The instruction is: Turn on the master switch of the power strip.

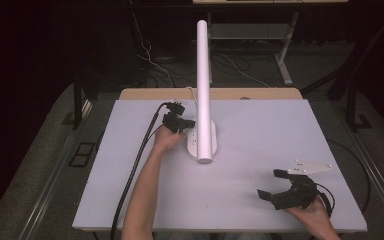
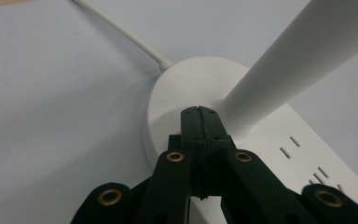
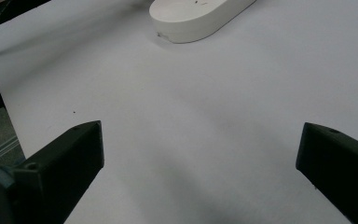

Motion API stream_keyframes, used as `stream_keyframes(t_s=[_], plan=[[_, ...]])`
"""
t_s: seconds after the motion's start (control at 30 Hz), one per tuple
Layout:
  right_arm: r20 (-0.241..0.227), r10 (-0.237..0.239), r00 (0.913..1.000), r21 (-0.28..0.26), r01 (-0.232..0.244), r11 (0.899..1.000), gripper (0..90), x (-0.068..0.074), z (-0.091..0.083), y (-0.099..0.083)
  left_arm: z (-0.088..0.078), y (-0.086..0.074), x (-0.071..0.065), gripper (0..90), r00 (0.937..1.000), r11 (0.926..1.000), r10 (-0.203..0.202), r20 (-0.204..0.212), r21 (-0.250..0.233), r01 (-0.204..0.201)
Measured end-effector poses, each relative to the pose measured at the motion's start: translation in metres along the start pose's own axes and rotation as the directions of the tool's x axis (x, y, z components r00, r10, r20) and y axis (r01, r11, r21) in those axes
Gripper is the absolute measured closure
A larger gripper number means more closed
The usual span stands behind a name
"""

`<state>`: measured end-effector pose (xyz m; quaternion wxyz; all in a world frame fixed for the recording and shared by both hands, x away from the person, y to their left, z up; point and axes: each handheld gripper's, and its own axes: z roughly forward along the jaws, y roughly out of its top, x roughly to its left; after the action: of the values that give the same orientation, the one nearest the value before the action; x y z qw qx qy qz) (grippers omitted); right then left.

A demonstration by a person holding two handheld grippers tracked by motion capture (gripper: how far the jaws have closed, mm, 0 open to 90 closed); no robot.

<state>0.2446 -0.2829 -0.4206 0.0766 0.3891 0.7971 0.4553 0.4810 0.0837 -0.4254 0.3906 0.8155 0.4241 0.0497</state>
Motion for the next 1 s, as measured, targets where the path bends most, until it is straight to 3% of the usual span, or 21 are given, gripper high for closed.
stream_keyframes(t_s=[0.03, 0.17, 0.3, 0.53, 0.63, 0.9, 0.93, 1.0], plan=[[0.000, 0.000, 1.0000, 0.000, 0.000, 1.000, 0.2, 0.000, 0.000, 0.000, 0.001, 0.000, -0.002, 90.0, 1.0000, 0.9999, -0.007, -0.005, -0.012, 0.007], [0.004, 0.003, 1.0000, -0.002, -0.003, 1.000, 0.2, -0.001, 0.000, 0.000, 0.000, 0.002, -0.003, 90.0, 0.9993, 0.9993, 0.031, -0.020, 0.019, -0.031], [0.004, 0.003, 1.0000, 0.001, -0.003, 1.000, 0.2, -0.001, 0.000, 0.000, -0.001, 0.001, -0.003, 90.0, 0.9997, 0.9998, 0.020, -0.010, -0.009, -0.020], [0.004, 0.001, 1.0000, 0.000, -0.001, 1.000, 0.2, -0.001, 0.000, -0.001, -0.005, 0.002, -0.003, 90.0, 0.9994, 0.9997, 0.024, -0.024, -0.009, -0.024], [0.003, 0.004, 1.0000, 0.001, -0.004, 1.000, 0.2, -0.001, 0.001, 0.000, -0.007, 0.001, -0.001, 90.0, 0.9986, 0.9988, 0.048, -0.021, -0.004, -0.048], [0.005, 0.001, 1.0000, 0.000, -0.001, 1.000, 0.2, -0.001, 0.000, -0.001, -0.023, -0.002, -0.003, 89.9, 0.9975, 0.9971, 0.068, -0.017, -0.033, -0.068], [0.005, 0.001, 1.0000, 0.000, -0.001, 1.000, 0.2, -0.002, 0.000, -0.001, -0.025, -0.003, -0.004, 89.9, 0.9986, 0.9971, 0.052, -0.014, -0.055, -0.052], [0.005, 0.001, 1.0000, -0.001, -0.001, 1.000, 0.2, -0.001, 0.000, -0.001, -0.032, -0.003, -0.004, 89.8, 0.9981, 0.9957, 0.061, -0.005, -0.070, -0.061]])
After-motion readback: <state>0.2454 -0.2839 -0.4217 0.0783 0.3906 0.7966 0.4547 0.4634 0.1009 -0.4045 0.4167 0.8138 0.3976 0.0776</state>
